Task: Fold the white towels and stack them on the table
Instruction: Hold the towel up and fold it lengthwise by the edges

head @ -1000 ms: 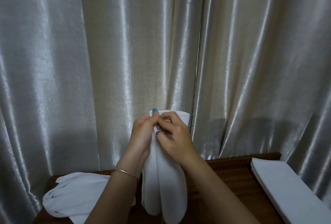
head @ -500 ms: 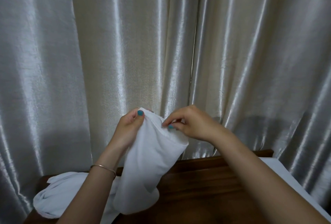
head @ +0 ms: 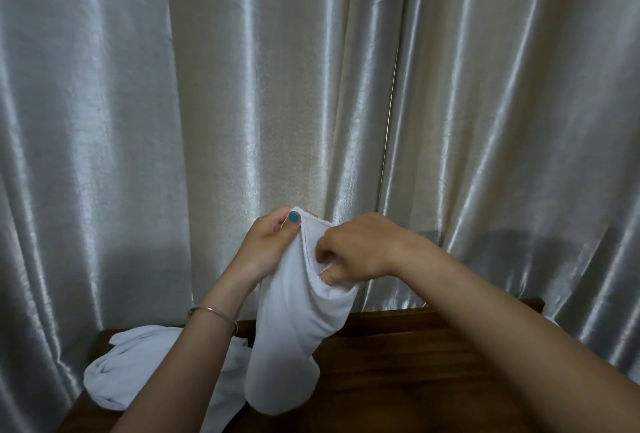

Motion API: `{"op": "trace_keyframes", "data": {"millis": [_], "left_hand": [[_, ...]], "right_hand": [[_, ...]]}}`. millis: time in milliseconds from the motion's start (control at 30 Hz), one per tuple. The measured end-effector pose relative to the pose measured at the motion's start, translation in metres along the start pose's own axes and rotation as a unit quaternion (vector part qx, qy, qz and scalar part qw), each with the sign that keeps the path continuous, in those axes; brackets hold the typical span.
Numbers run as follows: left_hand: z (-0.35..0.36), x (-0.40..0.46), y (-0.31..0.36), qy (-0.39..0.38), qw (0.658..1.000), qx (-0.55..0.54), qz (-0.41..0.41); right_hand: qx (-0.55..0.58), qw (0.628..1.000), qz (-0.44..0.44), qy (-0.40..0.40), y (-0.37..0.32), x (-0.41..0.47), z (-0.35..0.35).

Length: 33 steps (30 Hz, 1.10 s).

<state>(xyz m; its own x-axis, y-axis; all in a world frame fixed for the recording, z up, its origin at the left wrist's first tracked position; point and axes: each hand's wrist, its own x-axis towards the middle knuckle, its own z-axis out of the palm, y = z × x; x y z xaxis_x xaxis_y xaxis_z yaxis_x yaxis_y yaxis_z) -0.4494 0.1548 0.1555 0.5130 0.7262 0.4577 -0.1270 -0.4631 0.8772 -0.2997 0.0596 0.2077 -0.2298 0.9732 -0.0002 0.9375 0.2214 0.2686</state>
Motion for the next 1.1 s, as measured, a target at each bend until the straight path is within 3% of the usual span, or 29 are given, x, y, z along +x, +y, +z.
{"op": "trace_keyframes", "data": {"millis": [200,267,367,467,533,633,767,900,967,1100], "left_hand": [[-0.004,0.003,-0.002,0.008,1.0,0.005,0.001],[-0.005,0.002,-0.004,0.007,1.0,0.011,0.0],[-0.009,0.001,-0.007,0.015,1.0,0.01,-0.004],[-0.019,0.0,-0.014,0.038,0.999,0.008,-0.018],[-0.025,-0.002,-0.019,0.056,0.998,0.02,-0.027],[-0.028,-0.004,-0.025,0.093,0.994,0.04,-0.033],[-0.02,-0.004,-0.028,0.128,0.991,0.044,-0.016],[-0.011,-0.004,-0.024,0.179,0.983,0.032,0.015],[-0.009,-0.004,-0.018,0.188,0.98,0.042,0.05],[-0.004,-0.004,-0.003,0.206,0.972,0.052,0.101]], "right_hand": [[-0.043,0.998,-0.032,-0.043,0.004,0.0,0.004],[0.045,0.997,-0.029,-0.064,0.008,-0.001,0.004],[0.276,0.955,-0.045,-0.1,0.014,-0.008,0.001],[0.375,0.923,-0.017,-0.088,0.018,-0.016,0.001],[0.373,0.925,0.003,-0.076,0.023,-0.021,0.001],[0.169,0.986,-0.004,-0.006,0.033,-0.029,0.0],[0.06,0.989,-0.004,0.136,0.041,-0.036,0.001],[0.141,0.964,0.014,0.226,0.047,-0.041,0.008],[0.224,0.934,0.015,0.278,0.046,-0.042,0.014],[0.271,0.872,-0.022,0.406,0.039,-0.044,0.021]]}}
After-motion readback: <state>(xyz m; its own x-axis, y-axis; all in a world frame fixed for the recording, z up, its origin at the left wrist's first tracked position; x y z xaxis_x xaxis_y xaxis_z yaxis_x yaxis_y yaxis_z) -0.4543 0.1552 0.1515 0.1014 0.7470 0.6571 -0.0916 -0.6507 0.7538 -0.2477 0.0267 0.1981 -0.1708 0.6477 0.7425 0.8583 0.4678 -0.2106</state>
